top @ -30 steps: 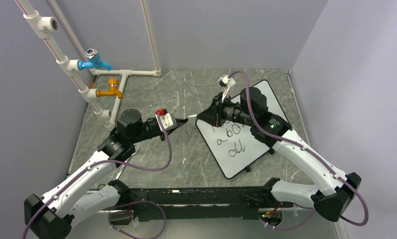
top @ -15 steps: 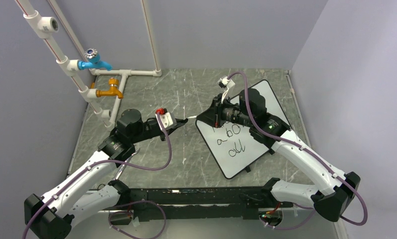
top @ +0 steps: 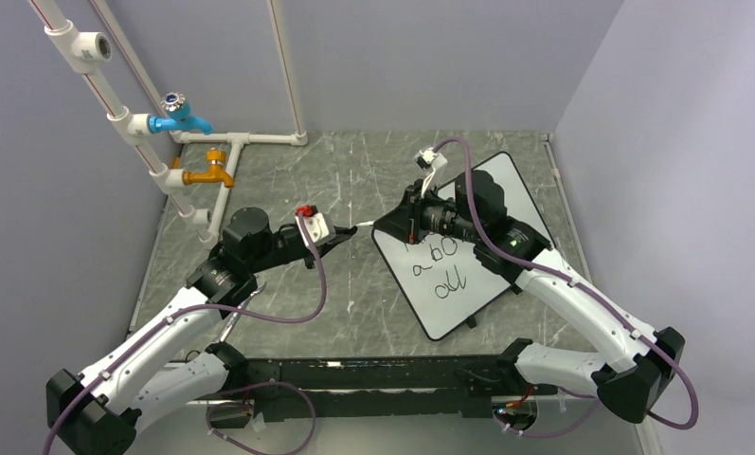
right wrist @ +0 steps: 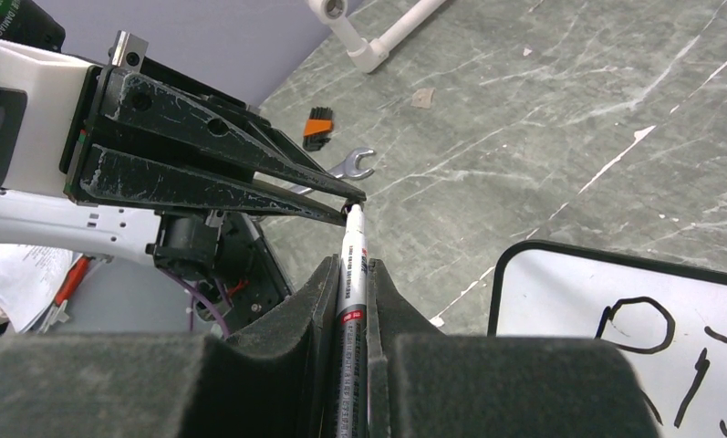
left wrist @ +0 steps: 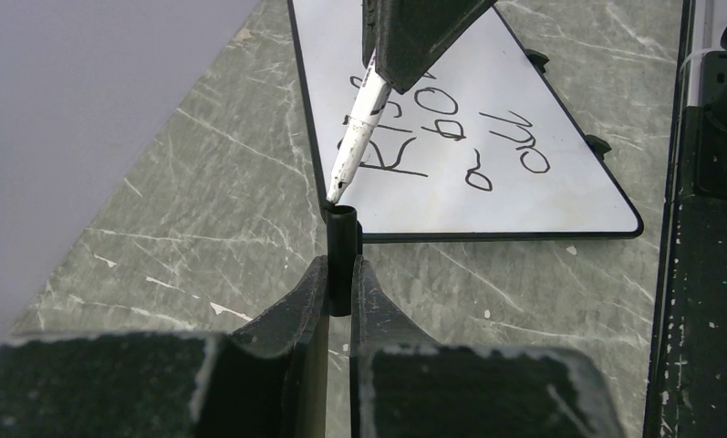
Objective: Write a sentence on the whiteboard
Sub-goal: Insert the whiteboard marker without the cap into the pen cap.
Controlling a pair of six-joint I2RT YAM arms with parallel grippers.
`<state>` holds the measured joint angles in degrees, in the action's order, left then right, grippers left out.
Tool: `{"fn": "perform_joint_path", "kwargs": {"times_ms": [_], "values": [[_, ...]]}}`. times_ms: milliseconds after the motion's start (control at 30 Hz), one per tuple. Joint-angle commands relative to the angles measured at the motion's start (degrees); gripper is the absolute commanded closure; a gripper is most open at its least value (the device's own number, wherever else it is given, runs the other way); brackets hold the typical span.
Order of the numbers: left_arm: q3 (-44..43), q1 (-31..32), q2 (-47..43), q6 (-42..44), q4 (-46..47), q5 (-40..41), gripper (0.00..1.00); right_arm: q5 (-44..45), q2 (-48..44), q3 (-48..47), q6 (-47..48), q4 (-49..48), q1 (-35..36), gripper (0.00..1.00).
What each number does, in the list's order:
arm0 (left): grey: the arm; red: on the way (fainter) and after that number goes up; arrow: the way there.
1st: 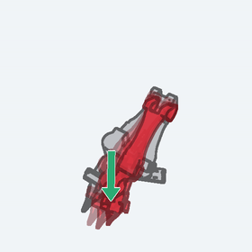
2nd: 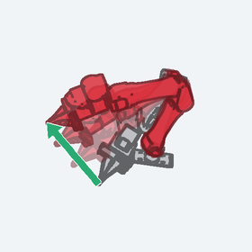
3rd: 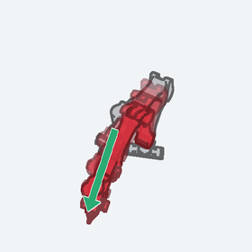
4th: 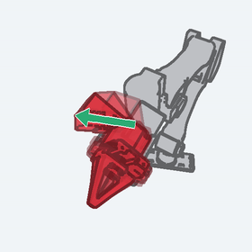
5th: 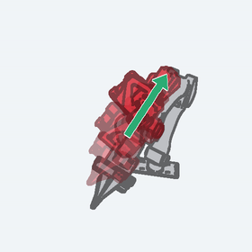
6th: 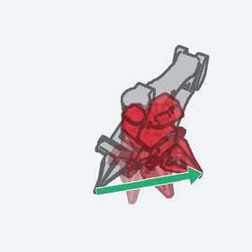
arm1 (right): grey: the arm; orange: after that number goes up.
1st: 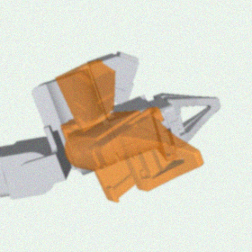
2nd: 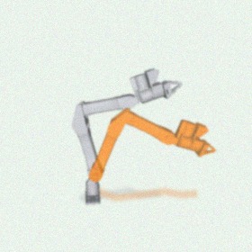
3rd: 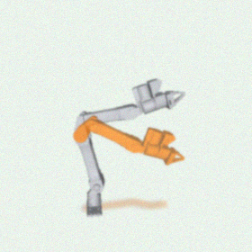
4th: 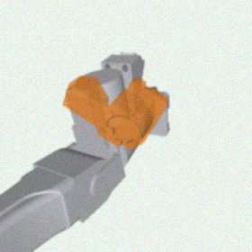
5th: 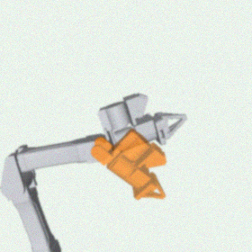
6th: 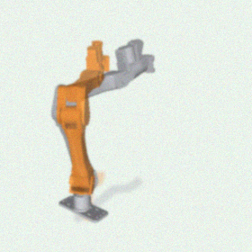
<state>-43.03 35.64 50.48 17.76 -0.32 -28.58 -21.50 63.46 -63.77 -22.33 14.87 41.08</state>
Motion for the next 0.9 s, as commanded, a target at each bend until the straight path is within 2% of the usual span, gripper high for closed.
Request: {"fn": "perform_joint_path", "kwargs": {"times_ms": [0, 633, 867], "values": [[-0.95, -0.07, 0.24, -2.45, 3.51, -1.29, 1.00, -0.26, -1.35, 1.04, -0.35, -1.42, 0.14, 1.00], [-1.59, -0.31, 0.84, -3.28, 2.95, -2.10, 1.00, -0.36, -0.85, 1.70, -0.36, -1.15, 0.18, 1.00], [-1.16, -0.27, 0.09, -1.45, 2.48, -4.12, 1.00, -2.51, 2.80, -3.15, 4.43, 4.26, 0.28, 1.00]]}}
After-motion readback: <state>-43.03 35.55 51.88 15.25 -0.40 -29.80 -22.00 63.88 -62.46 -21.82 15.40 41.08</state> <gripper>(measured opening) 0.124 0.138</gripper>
